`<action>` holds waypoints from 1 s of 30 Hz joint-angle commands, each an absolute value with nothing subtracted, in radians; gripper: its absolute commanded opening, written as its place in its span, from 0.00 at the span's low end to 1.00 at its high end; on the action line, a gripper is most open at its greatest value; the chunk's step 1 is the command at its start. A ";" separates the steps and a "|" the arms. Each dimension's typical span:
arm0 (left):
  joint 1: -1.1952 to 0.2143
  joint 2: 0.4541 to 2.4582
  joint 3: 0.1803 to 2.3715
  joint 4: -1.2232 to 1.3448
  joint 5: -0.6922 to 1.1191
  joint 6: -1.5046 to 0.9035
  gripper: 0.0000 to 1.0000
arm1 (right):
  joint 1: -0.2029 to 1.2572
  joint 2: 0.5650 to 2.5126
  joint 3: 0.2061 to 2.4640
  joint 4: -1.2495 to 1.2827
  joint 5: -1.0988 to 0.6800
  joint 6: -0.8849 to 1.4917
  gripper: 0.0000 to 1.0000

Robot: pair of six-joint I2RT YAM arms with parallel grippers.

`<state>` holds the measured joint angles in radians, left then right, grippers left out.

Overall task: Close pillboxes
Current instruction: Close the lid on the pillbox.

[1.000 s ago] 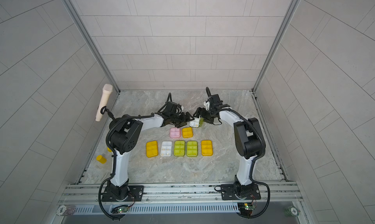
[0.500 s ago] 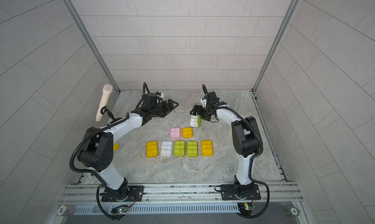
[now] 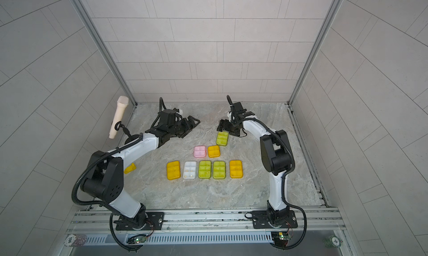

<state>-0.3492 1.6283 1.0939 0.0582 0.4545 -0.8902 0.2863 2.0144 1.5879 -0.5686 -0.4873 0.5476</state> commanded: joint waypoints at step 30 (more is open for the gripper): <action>-0.353 1.635 1.095 0.081 0.485 -0.907 0.88 | 0.339 2.182 1.711 -0.804 -0.208 0.420 0.89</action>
